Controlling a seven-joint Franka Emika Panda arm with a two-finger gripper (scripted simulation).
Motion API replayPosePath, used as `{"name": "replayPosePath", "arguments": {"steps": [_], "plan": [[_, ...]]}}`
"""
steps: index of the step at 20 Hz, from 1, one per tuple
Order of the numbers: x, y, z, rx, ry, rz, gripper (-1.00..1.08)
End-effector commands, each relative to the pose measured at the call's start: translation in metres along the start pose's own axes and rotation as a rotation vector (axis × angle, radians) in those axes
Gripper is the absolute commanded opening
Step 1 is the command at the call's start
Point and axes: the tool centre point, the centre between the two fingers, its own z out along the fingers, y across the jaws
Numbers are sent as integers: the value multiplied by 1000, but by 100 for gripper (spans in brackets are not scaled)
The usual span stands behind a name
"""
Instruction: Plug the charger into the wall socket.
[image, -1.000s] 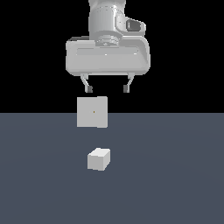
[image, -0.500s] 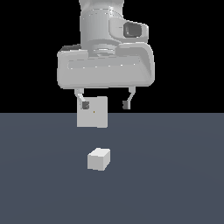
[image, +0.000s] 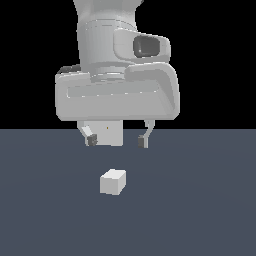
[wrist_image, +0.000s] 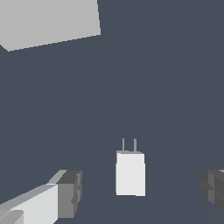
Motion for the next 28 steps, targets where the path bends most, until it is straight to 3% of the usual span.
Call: {"name": "replayPosePath", "arguments": {"steps": [1, 18, 28], "plan": [[-5, 0, 5, -3, 11, 14, 100], [-12, 0, 18, -9, 23, 33, 100], [-21, 0, 54, -8, 23, 33, 100]]}}
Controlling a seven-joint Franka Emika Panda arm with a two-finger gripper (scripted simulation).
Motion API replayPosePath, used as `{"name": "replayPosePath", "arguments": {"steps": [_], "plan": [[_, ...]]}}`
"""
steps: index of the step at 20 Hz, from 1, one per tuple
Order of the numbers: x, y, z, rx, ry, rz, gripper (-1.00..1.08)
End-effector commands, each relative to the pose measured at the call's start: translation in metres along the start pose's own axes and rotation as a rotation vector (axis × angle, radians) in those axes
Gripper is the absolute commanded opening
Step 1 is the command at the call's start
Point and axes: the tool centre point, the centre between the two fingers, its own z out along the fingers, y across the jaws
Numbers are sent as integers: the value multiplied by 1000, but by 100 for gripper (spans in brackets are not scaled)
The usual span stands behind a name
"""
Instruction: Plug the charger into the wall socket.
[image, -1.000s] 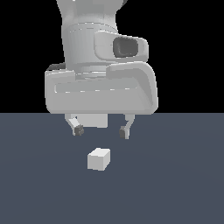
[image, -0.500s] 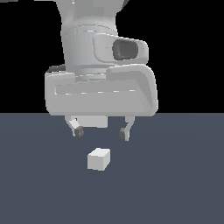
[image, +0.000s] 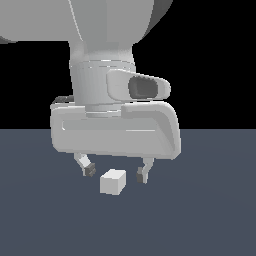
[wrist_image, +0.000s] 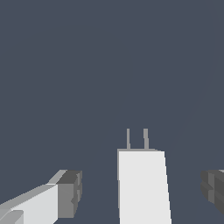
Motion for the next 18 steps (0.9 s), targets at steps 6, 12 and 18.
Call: {"name": "replayPosePath", "arguments": {"steps": [6, 12, 18], "plan": [[-3, 0, 14, 0, 1, 0, 100], [-3, 0, 14, 0, 1, 0, -100], [-2, 0, 14, 0, 1, 0, -100]]}}
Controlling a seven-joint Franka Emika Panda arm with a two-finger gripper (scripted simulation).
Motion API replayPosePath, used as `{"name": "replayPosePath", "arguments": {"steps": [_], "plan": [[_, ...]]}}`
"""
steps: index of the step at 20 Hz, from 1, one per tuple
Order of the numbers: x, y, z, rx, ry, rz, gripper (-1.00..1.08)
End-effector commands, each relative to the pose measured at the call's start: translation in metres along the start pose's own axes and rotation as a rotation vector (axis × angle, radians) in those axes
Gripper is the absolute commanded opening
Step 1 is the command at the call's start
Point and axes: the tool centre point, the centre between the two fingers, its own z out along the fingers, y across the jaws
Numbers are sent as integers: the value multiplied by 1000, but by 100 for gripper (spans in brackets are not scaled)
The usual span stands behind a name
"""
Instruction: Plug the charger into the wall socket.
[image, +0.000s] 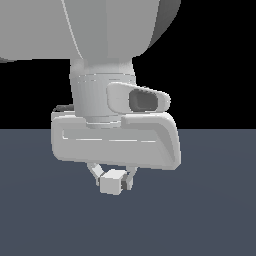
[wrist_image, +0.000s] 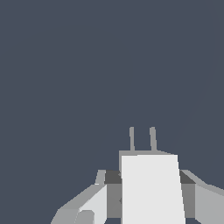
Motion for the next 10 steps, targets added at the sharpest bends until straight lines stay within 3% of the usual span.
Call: {"name": "replayPosePath", "arguments": {"steps": [1, 10], "plan": [[1, 0, -1, 1, 0, -2, -100], [24, -15, -19, 13, 2, -64, -100]]}}
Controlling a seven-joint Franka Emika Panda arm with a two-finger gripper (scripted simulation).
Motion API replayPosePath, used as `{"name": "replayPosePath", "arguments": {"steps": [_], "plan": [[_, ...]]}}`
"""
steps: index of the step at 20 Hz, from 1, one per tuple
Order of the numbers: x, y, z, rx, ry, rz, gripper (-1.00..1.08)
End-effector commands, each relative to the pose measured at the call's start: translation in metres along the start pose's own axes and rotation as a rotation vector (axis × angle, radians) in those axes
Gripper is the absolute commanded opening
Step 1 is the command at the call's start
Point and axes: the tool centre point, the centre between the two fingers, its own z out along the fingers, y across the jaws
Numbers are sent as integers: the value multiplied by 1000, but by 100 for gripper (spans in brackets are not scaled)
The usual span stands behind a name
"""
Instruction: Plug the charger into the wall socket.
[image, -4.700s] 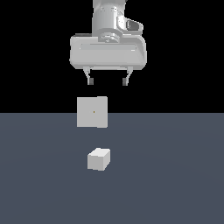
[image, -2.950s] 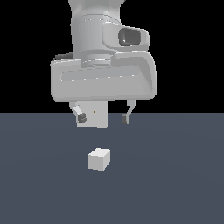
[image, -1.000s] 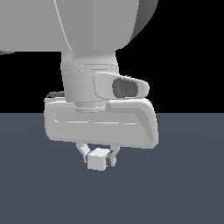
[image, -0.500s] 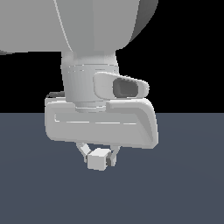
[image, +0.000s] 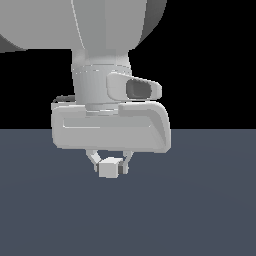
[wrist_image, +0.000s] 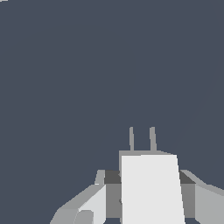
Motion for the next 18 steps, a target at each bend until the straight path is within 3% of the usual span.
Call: {"name": "replayPosePath", "arguments": {"steps": [1, 10, 18], "plan": [[11, -6, -9, 6, 2, -27, -100], [55, -40, -44, 35, 1, -147, -100], [70, -54, -56, 46, 0, -191, -100]]}}
